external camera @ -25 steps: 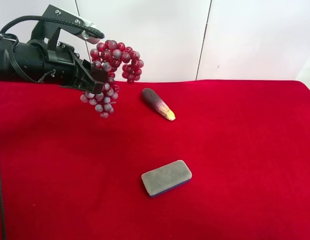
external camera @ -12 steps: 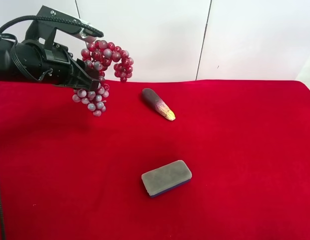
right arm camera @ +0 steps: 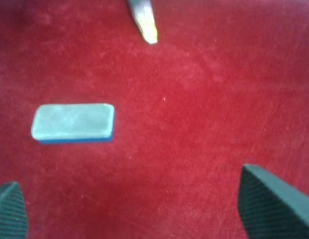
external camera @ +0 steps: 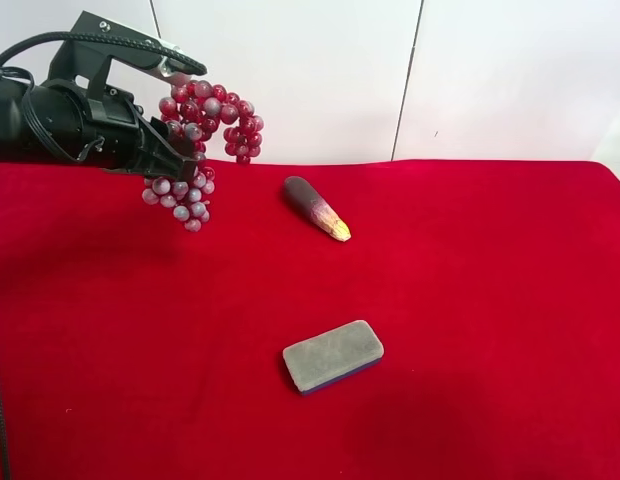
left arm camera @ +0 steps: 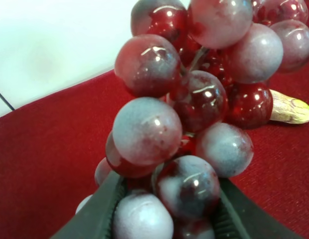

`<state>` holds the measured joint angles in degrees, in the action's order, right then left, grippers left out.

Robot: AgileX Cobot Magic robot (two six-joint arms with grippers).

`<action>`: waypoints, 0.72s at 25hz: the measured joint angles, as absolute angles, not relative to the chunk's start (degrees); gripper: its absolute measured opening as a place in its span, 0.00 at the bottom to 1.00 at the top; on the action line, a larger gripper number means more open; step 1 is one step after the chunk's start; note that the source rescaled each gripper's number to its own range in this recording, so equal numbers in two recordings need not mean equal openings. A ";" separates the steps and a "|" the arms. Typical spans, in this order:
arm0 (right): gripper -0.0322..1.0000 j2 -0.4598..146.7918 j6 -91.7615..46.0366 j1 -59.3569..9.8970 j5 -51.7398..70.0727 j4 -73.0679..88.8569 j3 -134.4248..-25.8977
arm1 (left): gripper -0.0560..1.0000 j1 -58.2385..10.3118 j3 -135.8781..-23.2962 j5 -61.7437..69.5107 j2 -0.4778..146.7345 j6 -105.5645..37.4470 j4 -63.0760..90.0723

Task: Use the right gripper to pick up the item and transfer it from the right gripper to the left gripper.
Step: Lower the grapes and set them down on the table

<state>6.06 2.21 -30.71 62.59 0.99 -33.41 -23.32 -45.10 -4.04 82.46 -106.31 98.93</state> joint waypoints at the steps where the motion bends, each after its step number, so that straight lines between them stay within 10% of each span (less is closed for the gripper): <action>1: 0.78 4.55 2.21 -30.71 62.59 0.64 -31.91 | 0.06 -23.32 -45.10 -4.62 82.46 -106.46 98.93; 18: 0.73 1.47 1.96 -30.71 61.32 -1.03 -27.71 | 0.06 -23.32 -45.10 -9.58 82.46 -108.42 99.09</action>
<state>1.47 1.96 -30.71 61.32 -1.03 -27.71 -23.32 -45.10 -9.58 82.46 -108.42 99.09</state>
